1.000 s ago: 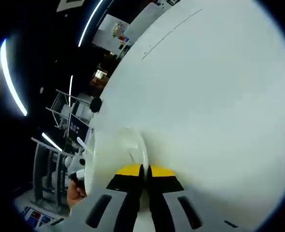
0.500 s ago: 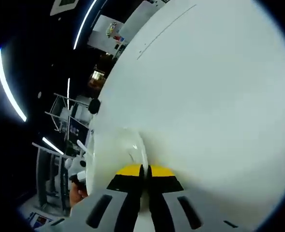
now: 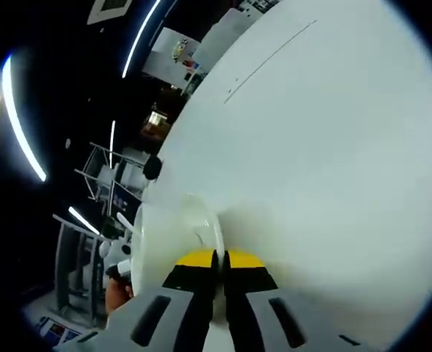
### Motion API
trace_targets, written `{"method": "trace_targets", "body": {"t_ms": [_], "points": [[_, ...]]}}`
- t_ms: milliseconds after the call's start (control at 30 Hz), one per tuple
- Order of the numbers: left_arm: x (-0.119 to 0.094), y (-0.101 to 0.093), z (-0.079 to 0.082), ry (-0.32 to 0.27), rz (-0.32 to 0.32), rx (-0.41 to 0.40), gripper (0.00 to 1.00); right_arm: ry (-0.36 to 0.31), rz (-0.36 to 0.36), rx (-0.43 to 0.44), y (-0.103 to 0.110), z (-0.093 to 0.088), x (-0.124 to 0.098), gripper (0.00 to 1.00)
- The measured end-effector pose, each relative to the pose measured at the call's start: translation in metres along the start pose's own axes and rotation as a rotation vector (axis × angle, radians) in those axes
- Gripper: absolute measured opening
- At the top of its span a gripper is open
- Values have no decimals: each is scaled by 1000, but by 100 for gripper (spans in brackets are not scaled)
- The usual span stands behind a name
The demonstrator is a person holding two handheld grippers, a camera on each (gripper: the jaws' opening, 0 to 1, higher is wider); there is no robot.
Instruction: Tidy tabletop coffee trays, cups and spoons，present forward
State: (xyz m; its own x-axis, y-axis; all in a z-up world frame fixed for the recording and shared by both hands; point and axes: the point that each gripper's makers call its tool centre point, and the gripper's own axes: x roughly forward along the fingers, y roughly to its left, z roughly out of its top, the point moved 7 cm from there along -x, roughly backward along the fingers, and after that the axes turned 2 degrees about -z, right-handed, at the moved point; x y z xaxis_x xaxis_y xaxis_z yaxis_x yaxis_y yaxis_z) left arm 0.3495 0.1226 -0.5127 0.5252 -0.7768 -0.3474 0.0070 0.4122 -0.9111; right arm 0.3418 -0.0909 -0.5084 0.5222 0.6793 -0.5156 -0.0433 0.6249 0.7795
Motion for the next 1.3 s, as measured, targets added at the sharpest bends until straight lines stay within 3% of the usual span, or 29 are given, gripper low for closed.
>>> {"method": "trace_targets", "body": {"t_ms": [300, 767, 1000, 1167, 1300], "points": [[15, 1, 26, -40, 26, -10, 6, -28, -6, 23, -2, 25, 19, 5], [34, -3, 81, -128, 56, -2, 6, -47, 25, 18, 6, 74, 58, 5], [50, 3, 92, -152, 63, -20, 6, -83, -7, 24, 3, 95, 71, 5], [60, 11, 100, -199, 41, -71, 6, -96, -22, -7, -1, 103, 77, 5], [63, 11, 102, -212, 46, -65, 6, -110, -21, 2, -3, 106, 80, 5]]}}
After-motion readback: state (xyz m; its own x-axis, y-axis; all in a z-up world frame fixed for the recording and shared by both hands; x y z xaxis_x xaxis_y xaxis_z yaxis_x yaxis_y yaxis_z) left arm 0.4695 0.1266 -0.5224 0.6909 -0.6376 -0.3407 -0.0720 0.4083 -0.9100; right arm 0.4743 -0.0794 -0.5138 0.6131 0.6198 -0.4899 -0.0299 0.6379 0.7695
